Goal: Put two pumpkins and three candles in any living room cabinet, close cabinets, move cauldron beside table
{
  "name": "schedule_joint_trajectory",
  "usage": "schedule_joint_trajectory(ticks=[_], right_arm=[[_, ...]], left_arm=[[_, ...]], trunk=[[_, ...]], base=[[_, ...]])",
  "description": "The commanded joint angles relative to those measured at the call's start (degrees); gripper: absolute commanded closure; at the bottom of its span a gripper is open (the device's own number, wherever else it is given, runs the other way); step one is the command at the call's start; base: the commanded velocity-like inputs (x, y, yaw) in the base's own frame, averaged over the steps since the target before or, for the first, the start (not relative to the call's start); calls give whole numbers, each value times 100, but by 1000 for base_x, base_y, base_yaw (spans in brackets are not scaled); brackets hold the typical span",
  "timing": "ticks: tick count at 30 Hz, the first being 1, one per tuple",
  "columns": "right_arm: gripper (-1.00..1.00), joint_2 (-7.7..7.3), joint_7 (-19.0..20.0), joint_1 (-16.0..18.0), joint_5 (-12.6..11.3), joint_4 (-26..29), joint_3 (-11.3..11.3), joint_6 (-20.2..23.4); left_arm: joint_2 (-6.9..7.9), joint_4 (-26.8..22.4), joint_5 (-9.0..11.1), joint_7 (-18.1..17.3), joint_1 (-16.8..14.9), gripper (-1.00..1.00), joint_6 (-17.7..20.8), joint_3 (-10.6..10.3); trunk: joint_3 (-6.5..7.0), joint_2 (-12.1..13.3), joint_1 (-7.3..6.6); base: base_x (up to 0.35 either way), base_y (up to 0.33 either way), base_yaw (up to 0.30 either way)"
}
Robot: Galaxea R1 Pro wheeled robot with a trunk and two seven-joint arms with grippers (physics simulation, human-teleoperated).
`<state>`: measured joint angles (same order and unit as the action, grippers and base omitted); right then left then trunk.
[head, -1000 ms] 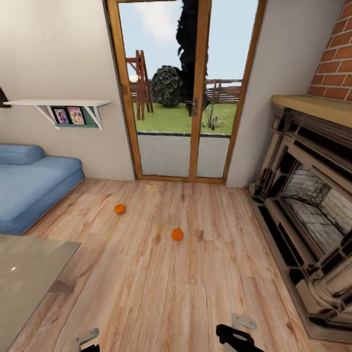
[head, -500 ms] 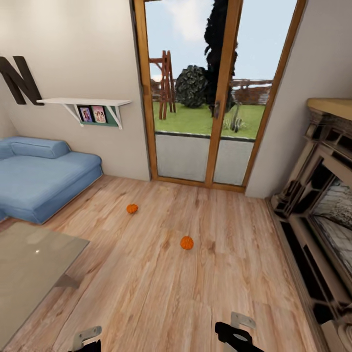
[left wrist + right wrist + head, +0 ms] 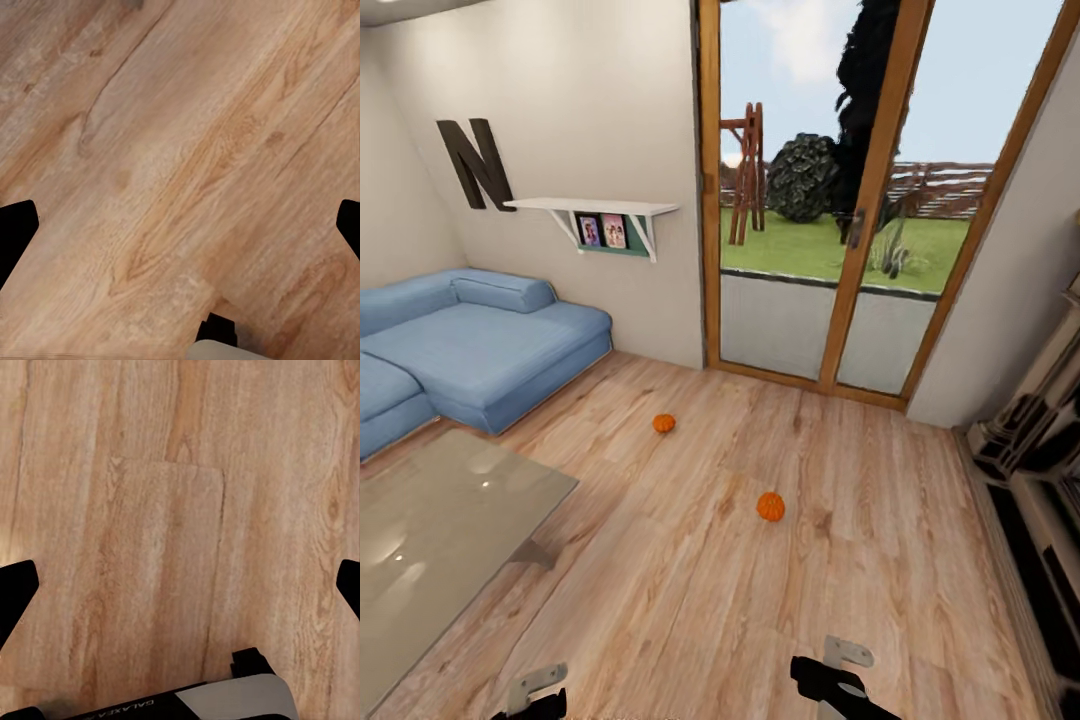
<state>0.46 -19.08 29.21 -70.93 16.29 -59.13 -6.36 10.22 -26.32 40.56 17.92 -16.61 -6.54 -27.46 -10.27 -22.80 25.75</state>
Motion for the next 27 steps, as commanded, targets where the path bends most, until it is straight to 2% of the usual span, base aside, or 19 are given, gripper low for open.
schedule_joint_trajectory(ticks=[1,20,27], right_arm=[[-100,-2,-20,6,-61,6,-46,-32],[-100,-4,-24,6,-68,5,-46,-57],[-100,-2,-26,6,-78,5,-46,-73]], left_arm=[[6,-5,57,34,-6,-100,-28,-49],[1,-5,57,34,-3,-100,-31,-33],[-2,-2,57,36,-5,-100,-31,-23]], trunk=[[-12,-12,3],[-12,-12,3],[-13,-12,3]], base=[[1,-1,290],[0,0,289],[0,0,19]])
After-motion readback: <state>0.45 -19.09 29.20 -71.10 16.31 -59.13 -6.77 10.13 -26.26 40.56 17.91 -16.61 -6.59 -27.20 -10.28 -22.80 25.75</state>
